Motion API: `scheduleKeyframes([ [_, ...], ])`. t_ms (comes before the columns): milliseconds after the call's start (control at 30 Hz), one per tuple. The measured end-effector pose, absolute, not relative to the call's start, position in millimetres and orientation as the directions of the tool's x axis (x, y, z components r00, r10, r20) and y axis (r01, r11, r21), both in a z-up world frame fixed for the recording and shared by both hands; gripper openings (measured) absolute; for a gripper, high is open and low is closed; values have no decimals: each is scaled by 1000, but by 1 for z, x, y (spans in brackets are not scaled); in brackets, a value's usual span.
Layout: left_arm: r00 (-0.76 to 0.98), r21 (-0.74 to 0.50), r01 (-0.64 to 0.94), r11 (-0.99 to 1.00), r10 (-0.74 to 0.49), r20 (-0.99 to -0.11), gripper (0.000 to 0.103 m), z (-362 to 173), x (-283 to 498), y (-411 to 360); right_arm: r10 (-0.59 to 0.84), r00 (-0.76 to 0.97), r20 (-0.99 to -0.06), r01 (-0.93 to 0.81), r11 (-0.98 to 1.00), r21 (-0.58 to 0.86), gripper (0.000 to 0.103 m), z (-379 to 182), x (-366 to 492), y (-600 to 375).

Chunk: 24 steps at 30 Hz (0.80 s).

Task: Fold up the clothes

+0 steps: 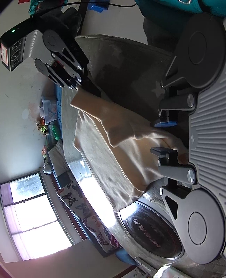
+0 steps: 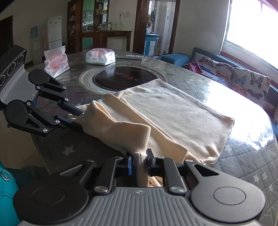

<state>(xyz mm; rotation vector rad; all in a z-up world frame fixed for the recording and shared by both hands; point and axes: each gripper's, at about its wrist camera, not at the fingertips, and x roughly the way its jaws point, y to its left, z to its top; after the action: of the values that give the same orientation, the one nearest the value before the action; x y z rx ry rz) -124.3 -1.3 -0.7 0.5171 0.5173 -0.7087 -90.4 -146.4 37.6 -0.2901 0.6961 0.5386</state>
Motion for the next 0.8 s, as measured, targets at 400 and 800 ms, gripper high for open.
scheduleKeyframes([
  [400,613,141,729,670,-549,-568,5,28,-131,18,401,693,-599,-540,839,-63,9,50,-111,-151],
  [800,610,50,720,693,-596,-522,5,81,-200,31,480,650,-589,-621,782,-49,9,106,-186,-157],
])
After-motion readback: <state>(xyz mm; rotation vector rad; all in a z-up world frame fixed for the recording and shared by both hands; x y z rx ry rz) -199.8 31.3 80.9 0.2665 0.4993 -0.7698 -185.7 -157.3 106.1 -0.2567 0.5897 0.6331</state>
